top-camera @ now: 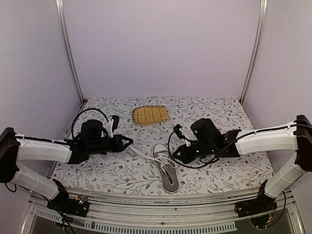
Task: Tie the shoes
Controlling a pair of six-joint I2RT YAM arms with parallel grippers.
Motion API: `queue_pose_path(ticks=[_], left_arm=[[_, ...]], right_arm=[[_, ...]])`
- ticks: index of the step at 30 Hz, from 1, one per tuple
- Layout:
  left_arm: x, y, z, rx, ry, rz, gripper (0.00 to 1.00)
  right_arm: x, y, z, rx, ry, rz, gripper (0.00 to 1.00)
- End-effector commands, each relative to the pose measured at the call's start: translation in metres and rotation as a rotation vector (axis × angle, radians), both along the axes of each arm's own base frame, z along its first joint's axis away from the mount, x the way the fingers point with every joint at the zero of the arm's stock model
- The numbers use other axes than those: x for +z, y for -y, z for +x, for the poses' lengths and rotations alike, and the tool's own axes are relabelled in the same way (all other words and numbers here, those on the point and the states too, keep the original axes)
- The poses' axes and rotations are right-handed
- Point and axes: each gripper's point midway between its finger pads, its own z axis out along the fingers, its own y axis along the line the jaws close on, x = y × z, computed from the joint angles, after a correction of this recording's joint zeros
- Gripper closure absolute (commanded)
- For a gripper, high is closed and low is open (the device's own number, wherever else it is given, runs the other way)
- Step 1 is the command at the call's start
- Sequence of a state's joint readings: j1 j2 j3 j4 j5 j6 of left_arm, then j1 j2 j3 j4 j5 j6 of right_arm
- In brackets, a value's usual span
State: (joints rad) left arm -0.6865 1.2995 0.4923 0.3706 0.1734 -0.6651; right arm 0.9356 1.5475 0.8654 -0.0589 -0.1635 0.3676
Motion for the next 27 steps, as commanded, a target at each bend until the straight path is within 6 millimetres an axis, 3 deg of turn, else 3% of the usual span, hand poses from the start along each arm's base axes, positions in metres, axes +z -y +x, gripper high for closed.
queue_pose_path(ticks=[1,5,9,11,13,19,27], left_arm=[[0.012,0.018,0.011,-0.044,0.040,0.006,1.00],[0.008,0.032,0.013,-0.073,0.034,-0.001,1.00],[0.001,0.041,0.010,-0.096,0.018,0.001,1.00],[-0.001,0.043,0.009,-0.101,0.011,0.004,1.00],[-0.001,0.042,0.008,-0.099,0.011,0.004,1.00],[0.001,0.036,0.004,-0.083,0.013,0.001,1.00],[-0.003,0.028,0.000,-0.063,0.005,0.008,1.00]], right_arm=[[-0.001,0.030,-0.003,-0.101,-0.005,-0.034,0.97],[-0.012,0.047,-0.008,-0.191,-0.044,-0.016,0.95],[-0.015,0.040,-0.012,-0.185,-0.086,0.036,0.82],[-0.011,0.033,-0.009,-0.174,-0.084,0.064,0.71],[-0.009,0.027,-0.005,-0.138,-0.102,0.099,0.66],[-0.019,0.009,0.014,-0.052,-0.126,0.120,0.61],[-0.030,-0.015,0.011,0.072,-0.166,0.161,0.60]])
